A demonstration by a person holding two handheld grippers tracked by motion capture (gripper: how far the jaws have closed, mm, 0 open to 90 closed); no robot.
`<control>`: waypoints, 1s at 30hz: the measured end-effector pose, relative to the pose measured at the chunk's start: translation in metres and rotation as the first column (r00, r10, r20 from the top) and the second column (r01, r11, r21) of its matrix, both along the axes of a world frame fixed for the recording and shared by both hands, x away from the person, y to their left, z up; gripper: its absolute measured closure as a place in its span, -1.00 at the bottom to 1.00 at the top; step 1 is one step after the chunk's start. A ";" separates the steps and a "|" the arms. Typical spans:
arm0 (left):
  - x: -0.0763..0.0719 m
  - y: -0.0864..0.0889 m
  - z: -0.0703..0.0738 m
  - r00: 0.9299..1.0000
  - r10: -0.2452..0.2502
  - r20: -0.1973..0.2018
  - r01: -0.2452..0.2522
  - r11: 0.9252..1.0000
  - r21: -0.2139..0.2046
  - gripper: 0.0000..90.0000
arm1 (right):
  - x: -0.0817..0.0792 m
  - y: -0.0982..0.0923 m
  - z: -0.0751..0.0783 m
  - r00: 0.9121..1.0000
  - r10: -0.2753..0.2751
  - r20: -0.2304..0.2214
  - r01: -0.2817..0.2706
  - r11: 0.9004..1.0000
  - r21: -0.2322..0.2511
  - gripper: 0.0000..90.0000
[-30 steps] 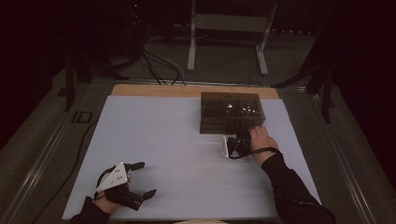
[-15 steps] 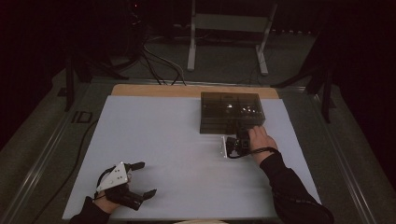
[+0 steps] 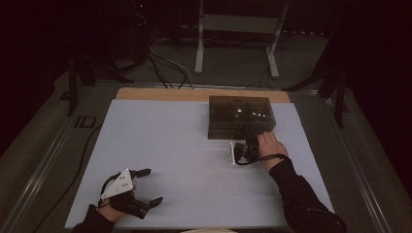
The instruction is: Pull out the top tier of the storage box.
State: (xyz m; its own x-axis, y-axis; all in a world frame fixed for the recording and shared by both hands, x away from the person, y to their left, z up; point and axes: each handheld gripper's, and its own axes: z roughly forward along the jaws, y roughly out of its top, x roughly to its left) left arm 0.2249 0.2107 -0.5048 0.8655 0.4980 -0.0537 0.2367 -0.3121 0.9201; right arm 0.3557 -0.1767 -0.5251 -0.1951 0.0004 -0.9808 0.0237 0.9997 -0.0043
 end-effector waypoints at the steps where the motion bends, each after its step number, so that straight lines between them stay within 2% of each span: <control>1: 0.000 0.000 0.000 1.000 0.001 0.001 -0.001 1.000 0.000 -0.98 | 0.000 0.000 0.000 1.000 -0.001 -0.002 0.001 1.000 0.001 0.80; 9: -0.001 -0.001 0.000 1.000 -0.001 -0.002 0.001 1.000 0.002 -0.98 | -0.005 0.000 0.002 1.000 -0.002 -0.011 0.002 1.000 0.011 0.81; 15: -0.001 -0.001 0.000 1.000 0.000 -0.002 0.000 1.000 0.002 -0.98 | -0.012 -0.003 0.005 1.000 0.018 -0.023 -0.018 1.000 0.017 0.80; 20: -0.001 -0.001 0.000 1.000 0.000 -0.001 0.000 1.000 0.002 -0.98 | -0.018 -0.005 0.008 0.999 0.021 -0.035 -0.019 0.999 0.039 0.81; 30: -0.001 -0.001 0.000 1.000 0.000 0.002 0.000 1.000 0.004 -0.98 | -0.027 -0.007 0.006 0.998 0.027 -0.050 -0.025 0.998 0.049 0.80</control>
State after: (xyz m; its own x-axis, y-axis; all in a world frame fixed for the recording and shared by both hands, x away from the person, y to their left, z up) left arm 0.2243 0.2095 -0.5051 0.8657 0.4980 -0.0501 0.2347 -0.3155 0.9194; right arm 0.3290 -0.1833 -0.5187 -0.2453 0.0417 -0.9686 -0.0016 0.9991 0.0434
